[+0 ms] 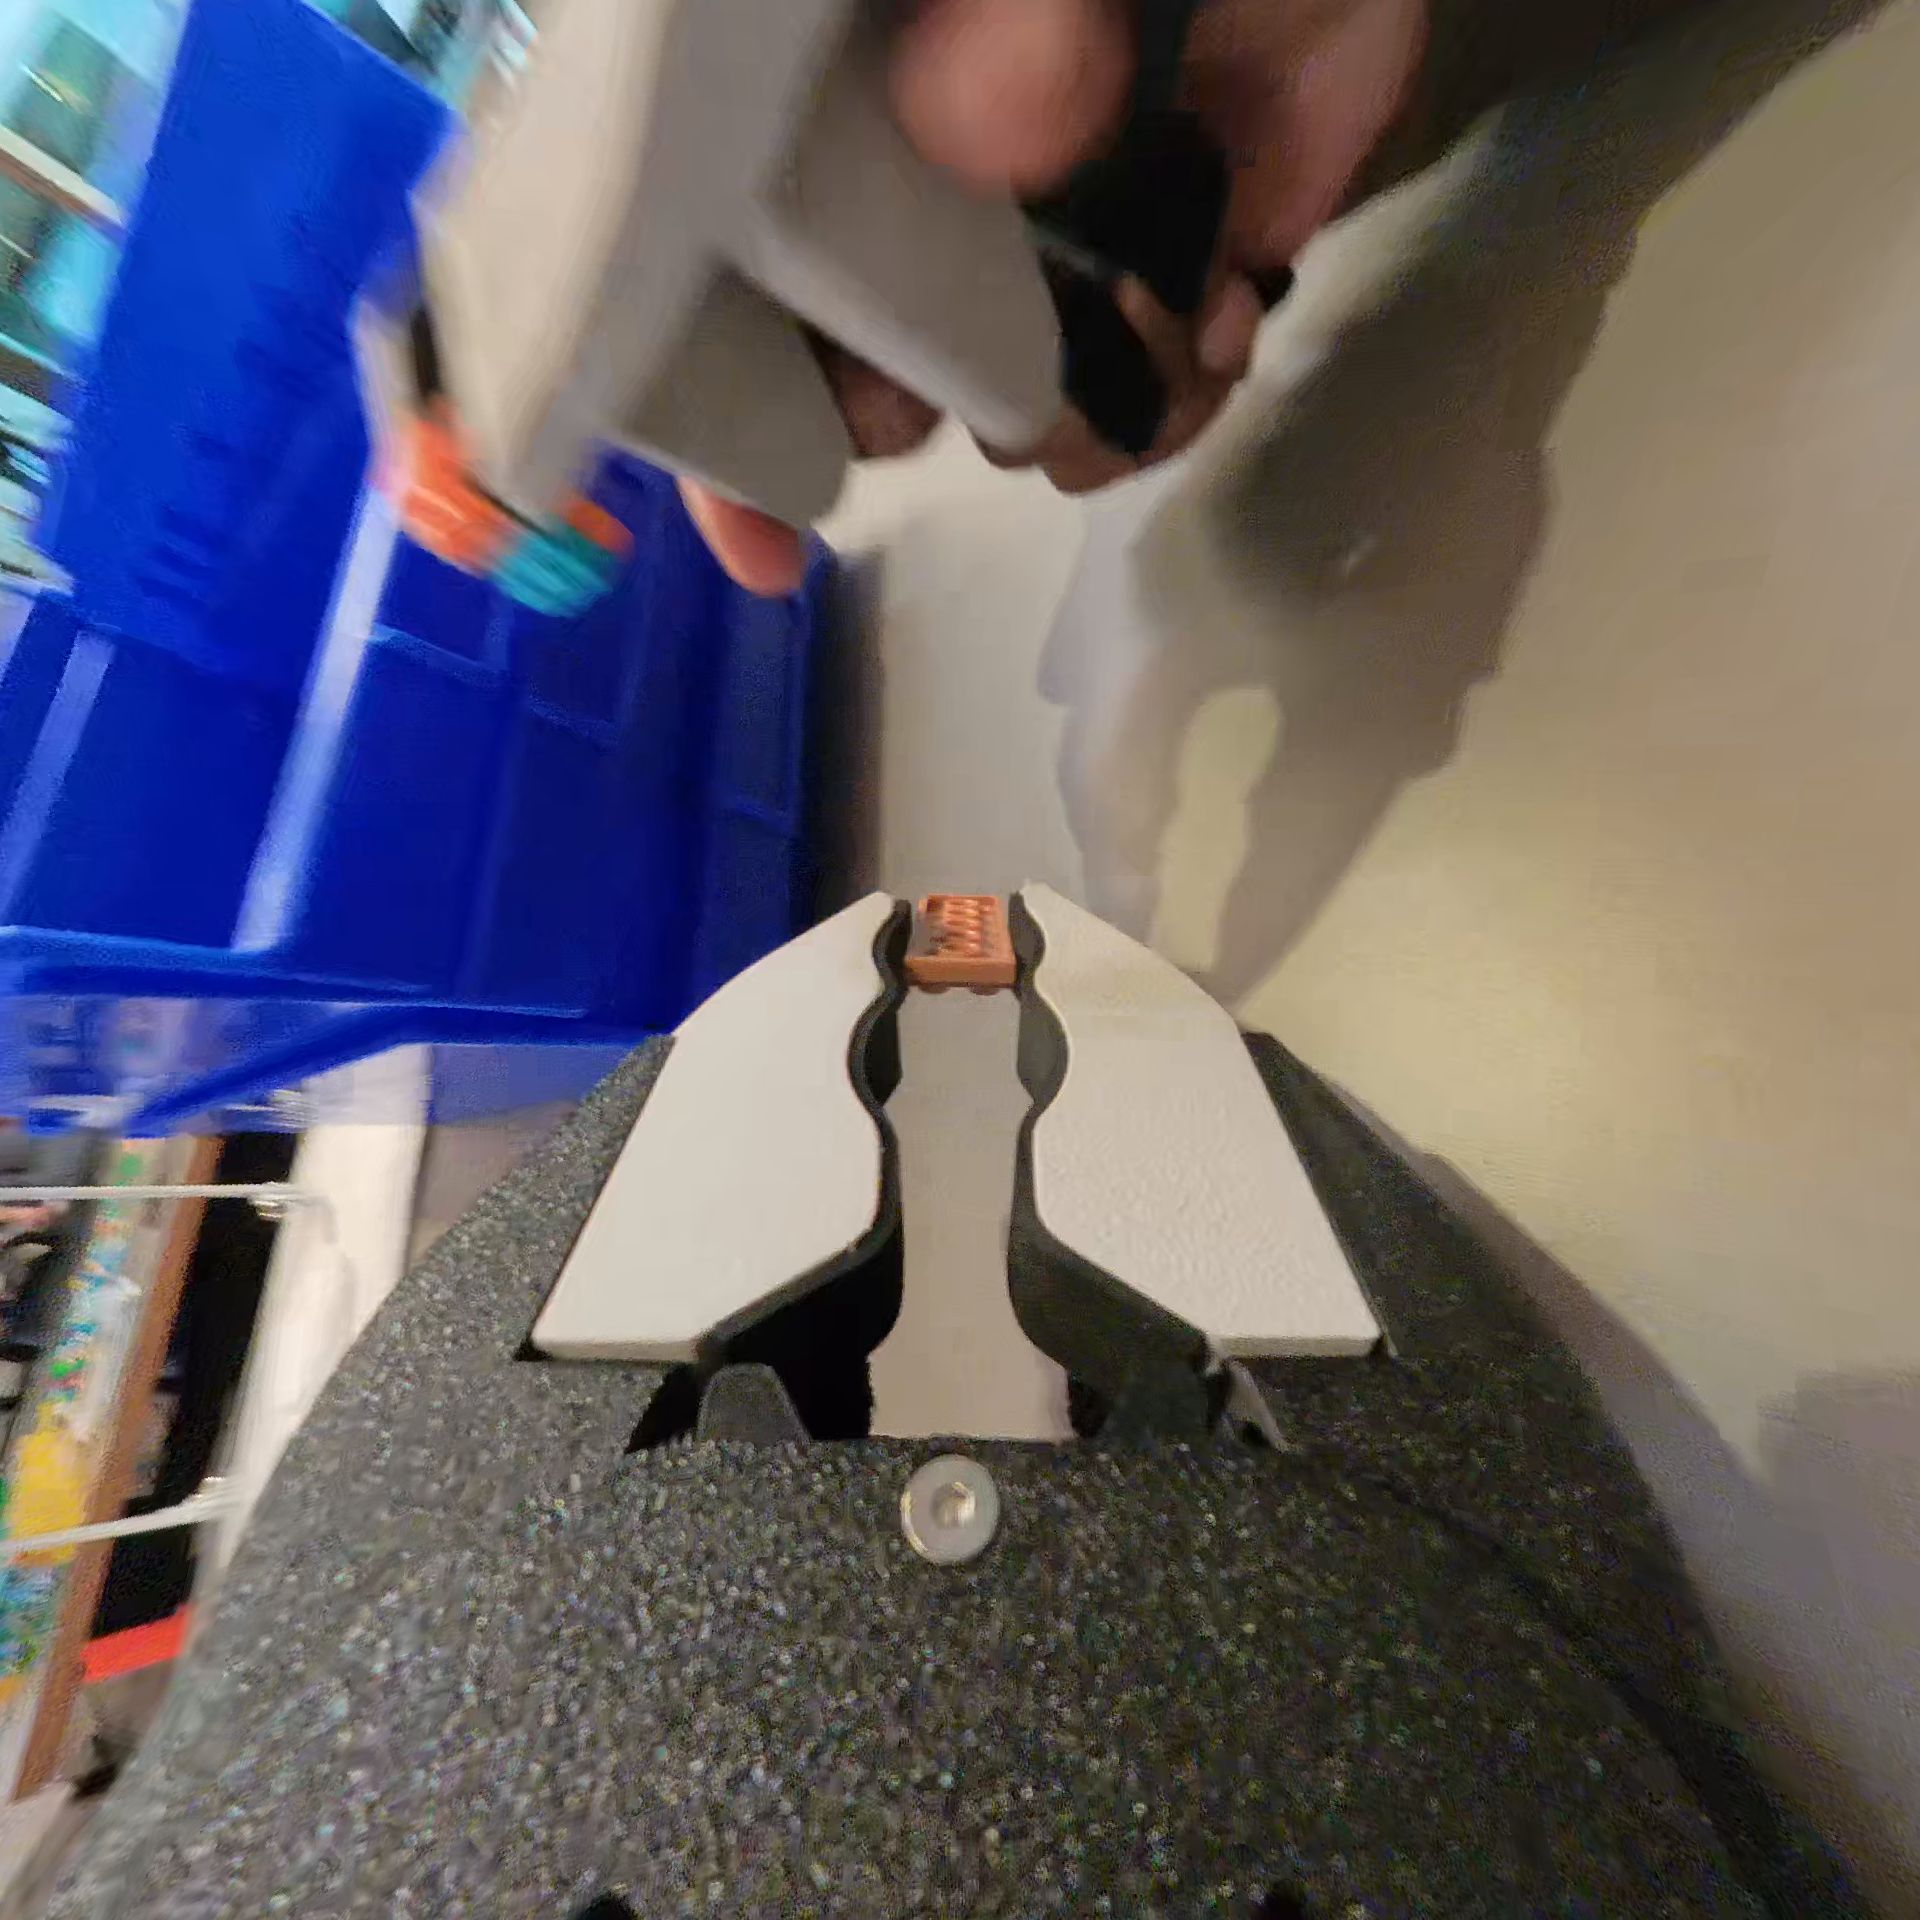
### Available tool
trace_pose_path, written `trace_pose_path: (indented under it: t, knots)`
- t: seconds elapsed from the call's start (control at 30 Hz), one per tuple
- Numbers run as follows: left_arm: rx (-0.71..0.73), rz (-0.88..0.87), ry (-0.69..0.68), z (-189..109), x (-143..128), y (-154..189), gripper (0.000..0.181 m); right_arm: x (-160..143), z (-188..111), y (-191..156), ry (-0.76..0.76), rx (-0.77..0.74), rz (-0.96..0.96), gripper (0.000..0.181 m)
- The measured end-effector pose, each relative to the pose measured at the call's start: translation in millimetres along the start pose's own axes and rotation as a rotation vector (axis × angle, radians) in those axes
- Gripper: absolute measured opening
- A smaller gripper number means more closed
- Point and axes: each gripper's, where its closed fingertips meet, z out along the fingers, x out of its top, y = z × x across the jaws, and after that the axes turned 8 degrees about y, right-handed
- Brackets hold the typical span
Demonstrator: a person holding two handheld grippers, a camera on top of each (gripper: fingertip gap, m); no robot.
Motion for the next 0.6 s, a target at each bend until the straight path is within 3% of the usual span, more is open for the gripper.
trace_pose_path:
  t: [0.13, 0.37, 0.47, 0.6]
  knots:
    - [-0.076, -0.092, -0.083, 10.4, -8.3, 16.2, 0.018, 10.8, -5.7, 3.2, 0.122, 0.040, 0.142, 0.017]
    - [-0.069, -0.265, -0.090, 9.8, -16.0, 9.5, 0.026, 5.4, -2.8, 8.1, 0.148, 0.037, 0.283, 0.016]
    - [-0.071, -0.378, -0.032, 6.4, -9.9, 2.8, 0.032, 5.1, -3.2, 10.3, 0.171, 0.047, 0.353, 0.016]
    - [-0.044, -0.551, 0.210, -7.0, 24.4, -19.6, 0.034, 9.6, -3.9, 8.3, 0.219, 0.070, 0.372, 0.016]
